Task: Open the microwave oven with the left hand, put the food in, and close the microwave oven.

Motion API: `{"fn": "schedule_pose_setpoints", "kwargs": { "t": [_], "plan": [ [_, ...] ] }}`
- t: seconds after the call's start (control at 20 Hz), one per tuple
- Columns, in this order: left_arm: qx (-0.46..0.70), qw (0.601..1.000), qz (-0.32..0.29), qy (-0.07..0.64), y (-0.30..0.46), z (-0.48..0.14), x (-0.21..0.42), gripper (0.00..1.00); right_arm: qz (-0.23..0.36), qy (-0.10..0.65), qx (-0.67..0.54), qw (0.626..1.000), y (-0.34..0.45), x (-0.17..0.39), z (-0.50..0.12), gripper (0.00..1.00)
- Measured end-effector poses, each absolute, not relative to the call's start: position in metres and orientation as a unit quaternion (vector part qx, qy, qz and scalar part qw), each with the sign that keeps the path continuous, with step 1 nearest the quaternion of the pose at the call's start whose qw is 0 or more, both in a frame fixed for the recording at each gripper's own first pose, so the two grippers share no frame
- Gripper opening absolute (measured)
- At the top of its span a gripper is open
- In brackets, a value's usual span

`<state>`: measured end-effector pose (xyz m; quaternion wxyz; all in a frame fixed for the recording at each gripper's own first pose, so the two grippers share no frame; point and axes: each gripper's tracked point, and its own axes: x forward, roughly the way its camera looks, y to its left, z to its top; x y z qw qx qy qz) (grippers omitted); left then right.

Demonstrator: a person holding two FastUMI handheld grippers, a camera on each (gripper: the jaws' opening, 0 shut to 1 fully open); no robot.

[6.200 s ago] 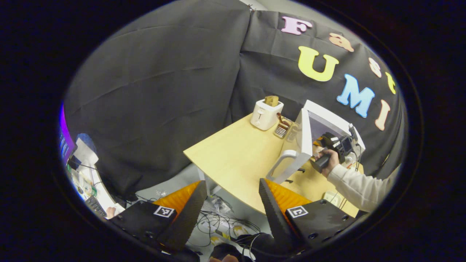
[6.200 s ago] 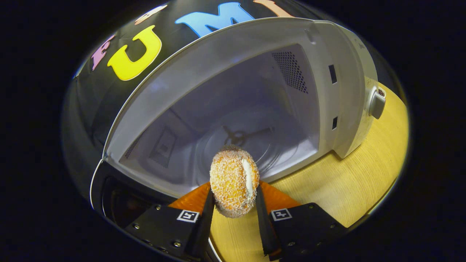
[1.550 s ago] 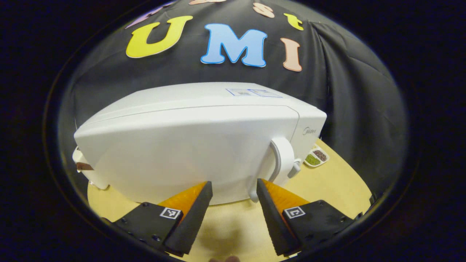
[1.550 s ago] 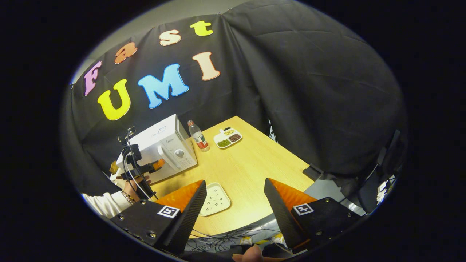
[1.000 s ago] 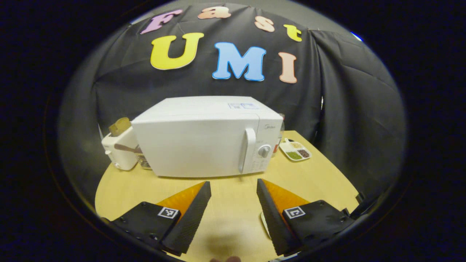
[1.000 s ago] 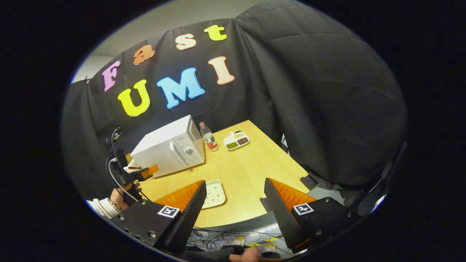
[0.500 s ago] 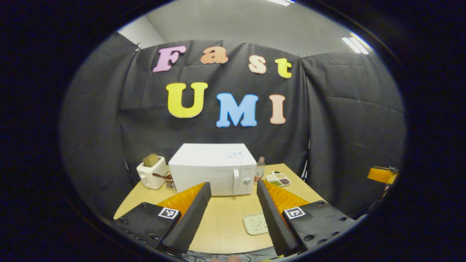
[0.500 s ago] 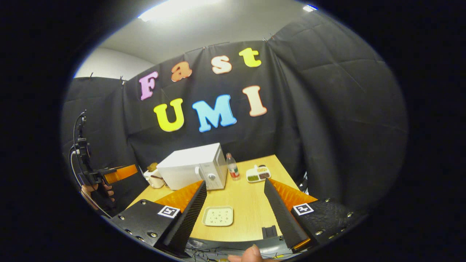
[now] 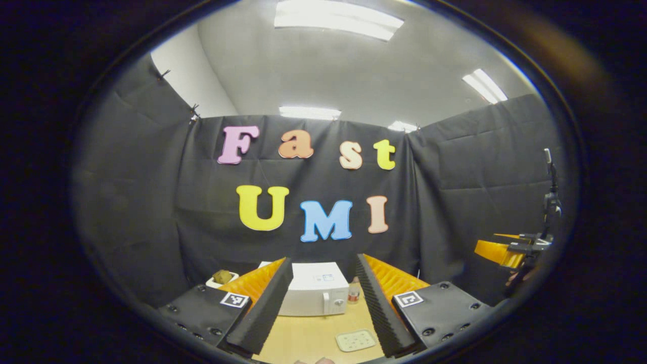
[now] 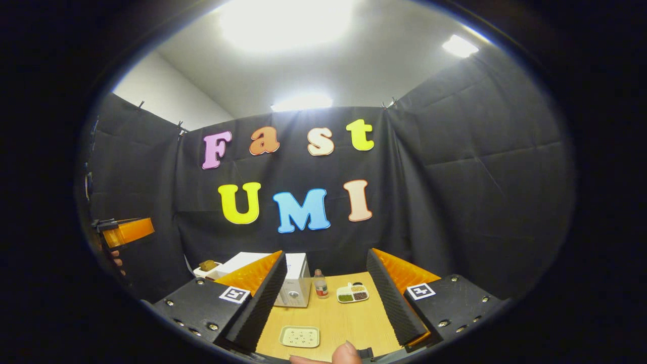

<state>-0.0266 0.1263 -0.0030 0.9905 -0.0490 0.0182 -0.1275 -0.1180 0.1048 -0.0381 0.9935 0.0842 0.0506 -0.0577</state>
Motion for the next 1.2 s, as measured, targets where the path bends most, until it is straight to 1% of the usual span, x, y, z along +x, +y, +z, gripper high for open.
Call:
{"fn": "schedule_pose_setpoints", "kwargs": {
  "t": [0.2, 0.3, 0.35, 0.4, 0.45, 0.5, 0.55, 0.65, 0.7, 0.8, 0.9, 0.95, 1.0, 1.05, 1.1, 1.2],
  "plan": [
    [-0.068, 0.989, -0.133, 0.015, 0.15, -0.007, -0.024, 0.86, -0.07, 0.038, 0.054, 0.995, 0.127, -0.109, -0.023, 0.97],
    [-0.067, 0.989, -0.133, 0.013, 0.167, -0.015, -0.017, 0.85, -0.066, 0.05, 0.062, 0.995, 0.148, -0.103, -0.03, 0.97],
    [-0.066, 0.989, -0.134, 0.012, 0.174, -0.02, -0.015, 0.89, -0.064, 0.056, 0.071, 0.994, 0.156, -0.099, -0.035, 0.97],
    [-0.066, 0.988, -0.137, 0.008, 0.178, -0.026, -0.012, 0.89, -0.069, 0.055, 0.075, 0.993, 0.16, -0.098, -0.037, 0.97],
    [-0.067, 0.988, -0.139, 0.005, 0.182, -0.029, -0.008, 0.85, -0.079, 0.053, 0.075, 0.993, 0.16, -0.095, -0.039, 0.96],
    [-0.067, 0.988, -0.141, 0.017, 0.185, -0.04, -0.007, 0.88, -0.082, 0.064, 0.073, 0.992, 0.164, -0.094, -0.044, 0.97],
    [-0.069, 0.987, -0.142, 0.025, 0.189, -0.046, -0.007, 0.85, -0.073, 0.072, 0.071, 0.992, 0.178, -0.092, -0.05, 0.96],
    [-0.074, 0.986, -0.146, 0.02, 0.194, -0.042, -0.006, 0.85, -0.068, 0.066, 0.057, 0.994, 0.186, -0.084, -0.046, 0.97],
    [-0.068, 0.987, -0.142, 0.02, 0.2, -0.039, -0.007, 0.89, -0.067, 0.063, 0.053, 0.994, 0.188, -0.08, -0.046, 0.96],
    [-0.062, 0.991, -0.115, 0.021, 0.218, -0.038, -0.006, 0.86, -0.048, 0.077, 0.054, 0.994, 0.205, -0.071, -0.054, 0.97],
    [-0.078, 0.99, -0.116, 0.015, 0.213, -0.035, -0.008, 0.85, -0.032, 0.076, 0.05, 0.995, 0.212, -0.064, -0.055, 0.97],
    [-0.079, 0.99, -0.118, 0.024, 0.21, -0.039, -0.008, 0.91, -0.033, 0.077, 0.048, 0.995, 0.208, -0.063, -0.054, 0.97],
    [-0.074, 0.991, -0.111, 0.034, 0.216, -0.048, -0.009, 0.85, -0.024, 0.082, 0.047, 0.995, 0.211, -0.063, -0.056, 0.96],
    [-0.069, 0.992, -0.102, 0.033, 0.221, -0.05, -0.009, 0.85, -0.011, 0.084, 0.043, 0.995, 0.218, -0.06, -0.056, 0.97],
    [-0.069, 0.992, -0.099, 0.031, 0.219, -0.045, -0.008, 0.85, -0.01, 0.081, 0.037, 0.996, 0.216, -0.059, -0.054, 0.97],
    [-0.074, 0.992, -0.1, 0.031, 0.211, -0.044, -0.012, 0.89, -0.024, 0.074, 0.02, 0.997, 0.2, -0.059, -0.048, 0.96]
  ]
}}
